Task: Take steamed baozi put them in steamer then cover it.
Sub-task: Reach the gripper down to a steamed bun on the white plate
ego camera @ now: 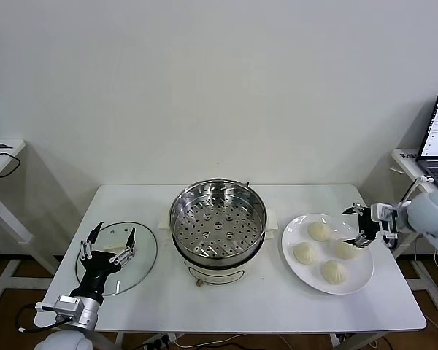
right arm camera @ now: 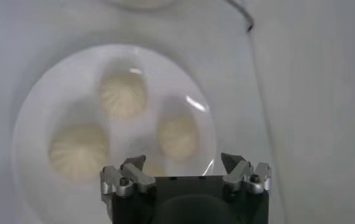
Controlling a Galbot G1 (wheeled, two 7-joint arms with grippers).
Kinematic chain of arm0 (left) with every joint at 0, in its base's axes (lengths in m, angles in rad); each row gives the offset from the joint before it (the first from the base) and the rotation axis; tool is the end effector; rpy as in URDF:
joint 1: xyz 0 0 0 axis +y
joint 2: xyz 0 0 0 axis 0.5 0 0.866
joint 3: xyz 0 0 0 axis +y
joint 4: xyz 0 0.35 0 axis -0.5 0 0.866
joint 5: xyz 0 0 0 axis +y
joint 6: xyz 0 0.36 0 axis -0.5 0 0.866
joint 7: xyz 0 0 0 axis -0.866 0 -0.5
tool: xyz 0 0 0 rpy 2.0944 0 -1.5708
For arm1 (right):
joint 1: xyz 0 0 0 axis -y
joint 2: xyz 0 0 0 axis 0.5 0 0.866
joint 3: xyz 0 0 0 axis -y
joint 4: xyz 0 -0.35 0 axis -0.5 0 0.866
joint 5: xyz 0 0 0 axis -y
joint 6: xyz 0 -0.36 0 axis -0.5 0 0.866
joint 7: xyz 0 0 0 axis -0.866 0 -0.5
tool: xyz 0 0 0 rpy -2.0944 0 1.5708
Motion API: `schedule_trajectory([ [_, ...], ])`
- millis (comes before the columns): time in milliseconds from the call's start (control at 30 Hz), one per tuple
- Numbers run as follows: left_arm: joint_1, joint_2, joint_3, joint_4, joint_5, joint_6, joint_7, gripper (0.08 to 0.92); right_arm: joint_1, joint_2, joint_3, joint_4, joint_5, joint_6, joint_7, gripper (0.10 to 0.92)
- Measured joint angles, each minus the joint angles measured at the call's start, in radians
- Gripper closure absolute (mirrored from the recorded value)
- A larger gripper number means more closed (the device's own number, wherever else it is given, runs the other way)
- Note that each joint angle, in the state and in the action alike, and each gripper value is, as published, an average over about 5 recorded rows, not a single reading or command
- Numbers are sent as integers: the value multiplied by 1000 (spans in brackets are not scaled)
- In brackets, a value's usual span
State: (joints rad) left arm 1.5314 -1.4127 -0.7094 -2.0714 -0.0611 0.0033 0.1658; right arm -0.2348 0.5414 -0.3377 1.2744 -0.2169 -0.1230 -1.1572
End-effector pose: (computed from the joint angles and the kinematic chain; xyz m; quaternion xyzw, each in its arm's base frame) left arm 0.1975 0.0855 -0.2912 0.0386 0.9957 0.0835 0.0083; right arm 0.4870 -0.2554 -0.1525 0.4370 -0.6102 0.5333 0.3903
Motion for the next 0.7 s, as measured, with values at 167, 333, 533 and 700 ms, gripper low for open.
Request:
schedule_trajectory([
  [167, 1, -3, 0, 2, 2, -1, -1, 177, 85, 74, -97, -94, -28, 10, -44, 203],
  [333, 3, -9, -6, 8, 3, -3, 0, 177, 128, 157, -154, -184, -59, 23, -68, 203],
  [533, 3, -11, -16, 19, 3, -5, 2, 177, 154, 247, -184, -284, -99, 39, -76, 203],
  [700, 1, -12, -21, 28, 3, -8, 3, 177, 169, 301, -190, -351, -134, 50, -70, 203],
])
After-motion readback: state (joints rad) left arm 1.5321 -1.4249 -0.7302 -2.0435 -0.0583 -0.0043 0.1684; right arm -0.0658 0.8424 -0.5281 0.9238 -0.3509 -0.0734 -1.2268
